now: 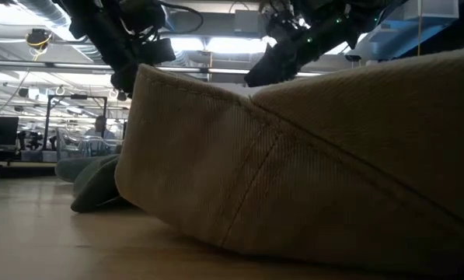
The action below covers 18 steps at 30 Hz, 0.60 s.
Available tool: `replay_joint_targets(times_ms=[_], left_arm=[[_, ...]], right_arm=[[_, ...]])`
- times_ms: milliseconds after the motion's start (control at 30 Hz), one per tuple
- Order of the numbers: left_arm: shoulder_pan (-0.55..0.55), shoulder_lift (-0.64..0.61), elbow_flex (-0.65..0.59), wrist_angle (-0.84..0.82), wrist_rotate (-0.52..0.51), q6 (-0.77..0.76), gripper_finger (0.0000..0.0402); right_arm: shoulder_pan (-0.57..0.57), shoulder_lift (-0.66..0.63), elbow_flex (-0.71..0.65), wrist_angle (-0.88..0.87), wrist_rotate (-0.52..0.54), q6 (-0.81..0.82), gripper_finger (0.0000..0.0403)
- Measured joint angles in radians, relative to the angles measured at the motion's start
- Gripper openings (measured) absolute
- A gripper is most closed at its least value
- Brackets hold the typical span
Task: Pick & Place hat
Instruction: Put the top blue cap into the left transparent bin
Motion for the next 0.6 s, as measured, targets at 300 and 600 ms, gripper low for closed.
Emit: replay_joint_targets(times_ms=[300, 600], left_arm=[[-0.046, 0.0, 0.0, 0.026, 0.029, -0.027, 0.0128], [-0.064, 0.016, 0.023, 0.145, 0.174, 0.22, 0.0127]], right_arm=[[0.07, -0.009, 0.0, 0.018, 0.001, 0.02, 0.0216], [0.111, -0.066, 0.001, -0.201, 0.009, 0.125, 0.0216]])
